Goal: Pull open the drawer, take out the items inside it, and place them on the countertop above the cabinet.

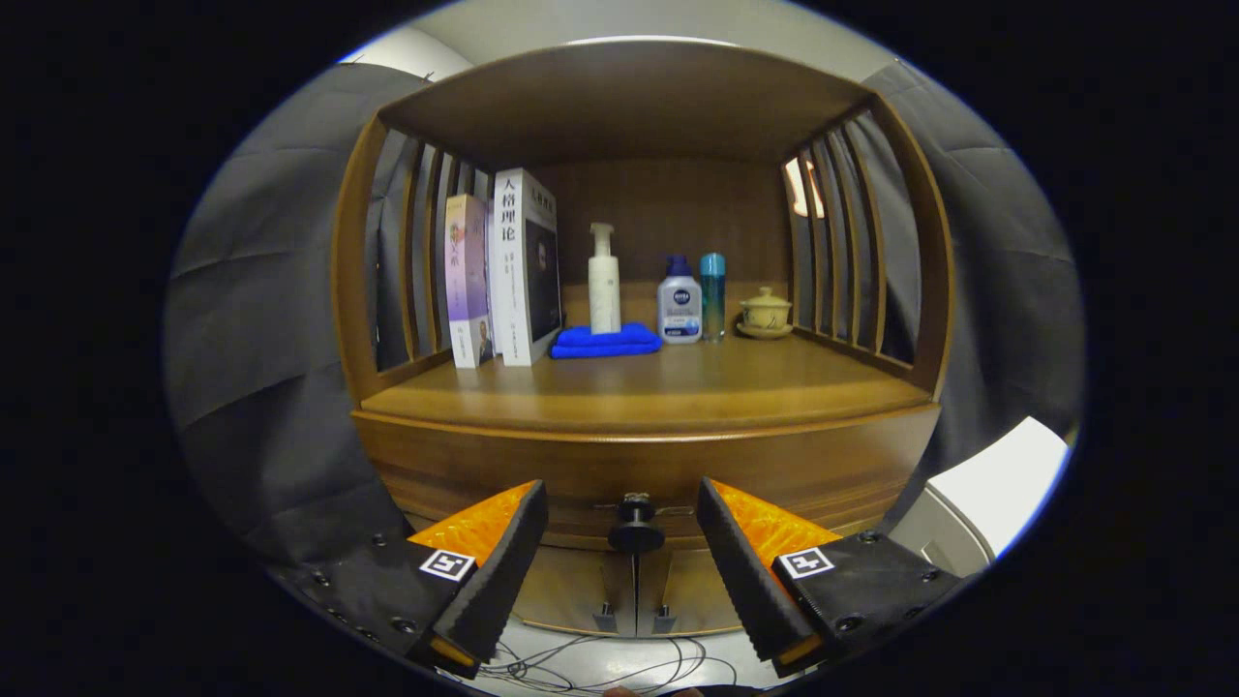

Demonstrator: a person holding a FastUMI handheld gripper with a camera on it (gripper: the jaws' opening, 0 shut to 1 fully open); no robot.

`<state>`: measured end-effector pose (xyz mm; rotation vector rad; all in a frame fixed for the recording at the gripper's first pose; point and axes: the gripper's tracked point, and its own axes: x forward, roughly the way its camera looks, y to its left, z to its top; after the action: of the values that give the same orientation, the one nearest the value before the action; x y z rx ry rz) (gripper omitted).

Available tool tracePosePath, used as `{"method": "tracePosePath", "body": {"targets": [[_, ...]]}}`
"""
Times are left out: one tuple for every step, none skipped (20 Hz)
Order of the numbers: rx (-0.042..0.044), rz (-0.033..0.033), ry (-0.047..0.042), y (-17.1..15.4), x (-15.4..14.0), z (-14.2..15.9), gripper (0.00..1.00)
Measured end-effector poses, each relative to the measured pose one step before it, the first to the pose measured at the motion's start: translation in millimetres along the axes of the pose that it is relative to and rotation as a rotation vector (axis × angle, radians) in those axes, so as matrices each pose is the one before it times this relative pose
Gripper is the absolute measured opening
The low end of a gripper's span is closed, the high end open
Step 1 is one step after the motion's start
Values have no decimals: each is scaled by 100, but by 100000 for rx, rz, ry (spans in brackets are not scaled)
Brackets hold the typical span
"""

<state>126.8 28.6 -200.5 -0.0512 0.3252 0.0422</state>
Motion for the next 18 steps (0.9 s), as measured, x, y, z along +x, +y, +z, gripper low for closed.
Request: {"method": "tracePosePath", "body": {"targets": [[-595, -628, 886, -55, 586, -409, 98], [-403, -610, 565, -86, 623, -307, 98], [-444, -802, 390, -103, 533, -287, 98], [-622, -956, 664, -145, 378, -482, 98], [-778, -782, 889, -140, 366, -472, 98], [-760, -659, 1492, -140, 407, -696, 98], [-843, 23, 1383, -47, 300, -617, 98], [-803, -246, 719, 6, 430, -378, 98], [-681, -393, 780, -113, 307, -330, 98], [-608, -497, 95, -139, 111, -118, 98], [-237, 231, -661, 94, 347, 192, 93], [-419, -109, -153, 233, 15, 93, 87], [-882, -652, 438, -227, 291, 15, 82], [-179, -143, 1311, -75, 179, -359, 71], [372, 90, 120, 71, -245, 154, 60], [121, 663, 682, 145, 162, -100, 50], [-23, 984, 436, -22, -36, -7, 47], [1071, 462, -269, -51, 145, 191, 45]]}}
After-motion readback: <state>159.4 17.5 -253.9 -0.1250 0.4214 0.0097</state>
